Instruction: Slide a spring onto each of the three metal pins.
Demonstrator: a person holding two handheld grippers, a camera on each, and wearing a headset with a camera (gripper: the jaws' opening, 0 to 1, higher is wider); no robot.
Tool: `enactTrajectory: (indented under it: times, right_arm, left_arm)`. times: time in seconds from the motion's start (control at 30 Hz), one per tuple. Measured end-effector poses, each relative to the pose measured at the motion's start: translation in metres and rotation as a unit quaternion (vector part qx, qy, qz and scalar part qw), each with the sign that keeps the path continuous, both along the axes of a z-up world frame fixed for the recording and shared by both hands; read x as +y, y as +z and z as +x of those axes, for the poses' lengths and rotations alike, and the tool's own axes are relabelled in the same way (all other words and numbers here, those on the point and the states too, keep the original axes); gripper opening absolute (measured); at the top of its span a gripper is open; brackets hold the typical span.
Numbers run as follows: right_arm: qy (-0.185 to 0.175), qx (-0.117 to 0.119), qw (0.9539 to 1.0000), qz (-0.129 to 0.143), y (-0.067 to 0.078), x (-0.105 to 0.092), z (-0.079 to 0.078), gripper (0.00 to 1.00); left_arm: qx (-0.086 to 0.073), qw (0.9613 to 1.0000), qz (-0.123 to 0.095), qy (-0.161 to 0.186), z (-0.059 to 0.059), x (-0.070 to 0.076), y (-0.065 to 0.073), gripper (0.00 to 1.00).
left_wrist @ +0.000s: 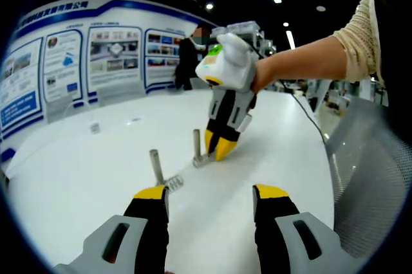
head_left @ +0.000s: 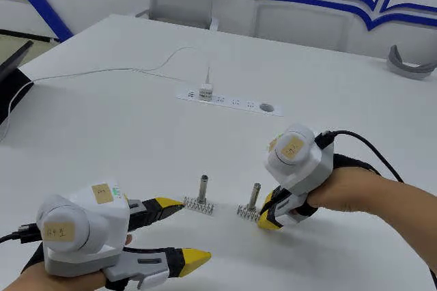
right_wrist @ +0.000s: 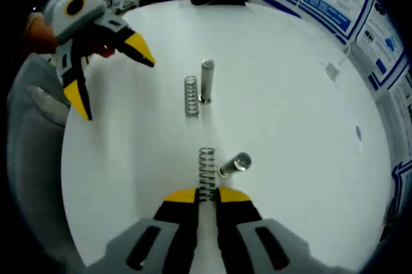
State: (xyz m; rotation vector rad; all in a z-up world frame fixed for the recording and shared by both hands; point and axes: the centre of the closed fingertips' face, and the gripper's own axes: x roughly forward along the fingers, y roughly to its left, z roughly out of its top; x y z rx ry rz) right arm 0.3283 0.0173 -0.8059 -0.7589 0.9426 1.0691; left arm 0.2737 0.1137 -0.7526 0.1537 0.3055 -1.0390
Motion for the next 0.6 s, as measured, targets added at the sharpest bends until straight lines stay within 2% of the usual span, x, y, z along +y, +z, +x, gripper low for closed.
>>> enactTrajectory:
  times: [0.1, 0.27, 0.6]
  right_arm:
    - [0.002, 0.001, 1.0000, 0.001, 0.000, 0.000, -0.002, 0.12]
    - [0.020, -0.005, 0.9998, 0.001, 0.008, 0.005, -0.011, 0.11]
    - [0.082, -0.007, 0.9966, 0.001, 0.028, 0.020, -0.042, 0.11]
  left_arm:
    - [0.000, 1.0000, 0.000, -0.001, 0.000, -0.001, 0.000, 0.53]
    - [-0.001, 1.0000, 0.001, -0.004, -0.001, -0.003, -0.001, 0.53]
    - [-0.006, 0.9998, 0.001, -0.018, -0.002, -0.012, 0.001, 0.51]
